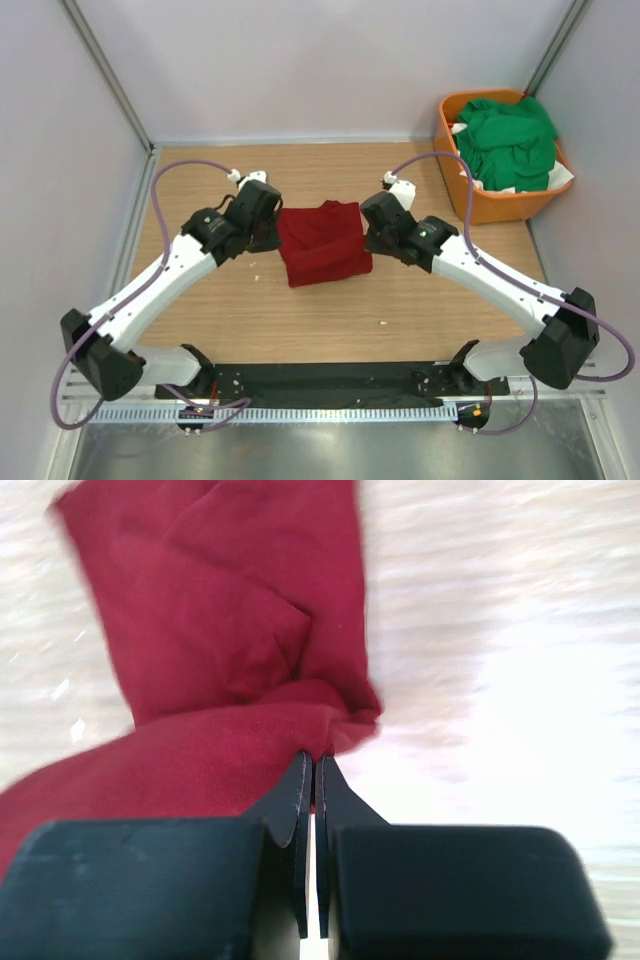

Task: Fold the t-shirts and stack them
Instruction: Fold the tshirt

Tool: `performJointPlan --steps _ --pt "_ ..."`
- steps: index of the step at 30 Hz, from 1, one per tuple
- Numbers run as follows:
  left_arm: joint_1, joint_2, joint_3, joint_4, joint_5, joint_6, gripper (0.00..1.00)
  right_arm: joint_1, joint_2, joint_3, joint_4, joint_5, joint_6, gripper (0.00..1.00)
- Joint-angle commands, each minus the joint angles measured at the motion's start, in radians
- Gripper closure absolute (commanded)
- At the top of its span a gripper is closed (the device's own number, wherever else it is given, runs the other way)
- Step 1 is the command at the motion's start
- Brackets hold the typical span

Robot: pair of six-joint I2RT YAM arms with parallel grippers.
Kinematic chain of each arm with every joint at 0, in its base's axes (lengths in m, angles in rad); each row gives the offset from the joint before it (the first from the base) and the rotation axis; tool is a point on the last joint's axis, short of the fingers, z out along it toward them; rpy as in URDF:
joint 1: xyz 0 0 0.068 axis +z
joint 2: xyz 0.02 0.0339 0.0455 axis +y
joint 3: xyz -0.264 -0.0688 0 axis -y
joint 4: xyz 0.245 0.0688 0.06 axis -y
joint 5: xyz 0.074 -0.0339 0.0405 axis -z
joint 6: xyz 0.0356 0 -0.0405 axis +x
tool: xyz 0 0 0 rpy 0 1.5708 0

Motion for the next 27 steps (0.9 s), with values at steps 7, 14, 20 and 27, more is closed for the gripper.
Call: performJointPlan --steps 7,14,20,27 --pt "0.148 0.272 0.200 0.030 0.122 0.155 0.96 -0.119 0.154 0.179 0.032 -0.069 -0.178 0.99" --pt "0.148 0.205 0.015 0.202 0.216 0.137 0.66 -0.120 0.185 0.173 0.079 -0.111 -0.220 0.99" --pt "0.150 0.162 -0.129 0.389 0.254 0.137 0.24 -0.120 0.151 0.133 0.122 -0.154 -0.257 0.99" --pt "0.148 0.249 -0.194 0.617 0.362 0.126 0.35 -0.119 0.131 0.080 0.147 -0.190 -0.247 0.99"
